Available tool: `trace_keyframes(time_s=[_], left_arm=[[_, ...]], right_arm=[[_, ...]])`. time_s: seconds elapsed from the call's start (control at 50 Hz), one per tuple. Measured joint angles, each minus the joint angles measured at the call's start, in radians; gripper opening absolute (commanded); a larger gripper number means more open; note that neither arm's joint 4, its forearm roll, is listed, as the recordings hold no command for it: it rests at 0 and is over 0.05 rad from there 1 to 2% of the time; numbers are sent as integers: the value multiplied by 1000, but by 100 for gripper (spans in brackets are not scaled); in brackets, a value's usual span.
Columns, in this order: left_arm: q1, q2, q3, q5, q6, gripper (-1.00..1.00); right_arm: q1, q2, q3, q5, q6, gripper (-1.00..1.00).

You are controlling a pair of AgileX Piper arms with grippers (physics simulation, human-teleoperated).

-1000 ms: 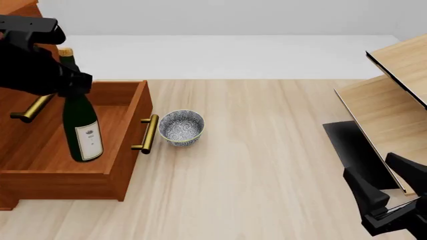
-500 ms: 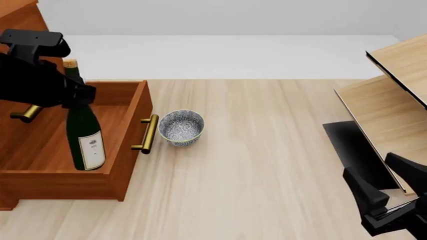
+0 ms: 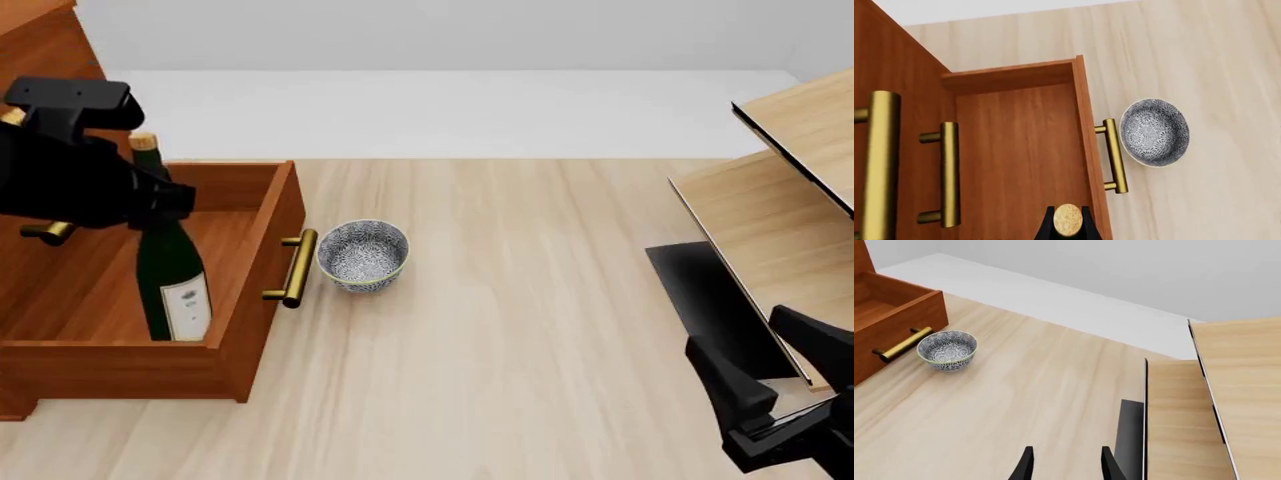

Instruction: Put the wine bottle in the bottom drawer of the cabinet.

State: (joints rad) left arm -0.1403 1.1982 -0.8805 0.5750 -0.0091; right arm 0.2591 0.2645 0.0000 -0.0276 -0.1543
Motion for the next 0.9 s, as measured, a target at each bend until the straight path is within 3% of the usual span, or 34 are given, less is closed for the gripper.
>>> trace_keyframes(time_s=[0.9], left_arm=[[11,75,66,-137,-48,-100]], right_arm=[[-1,-1,0,2,-3,100]])
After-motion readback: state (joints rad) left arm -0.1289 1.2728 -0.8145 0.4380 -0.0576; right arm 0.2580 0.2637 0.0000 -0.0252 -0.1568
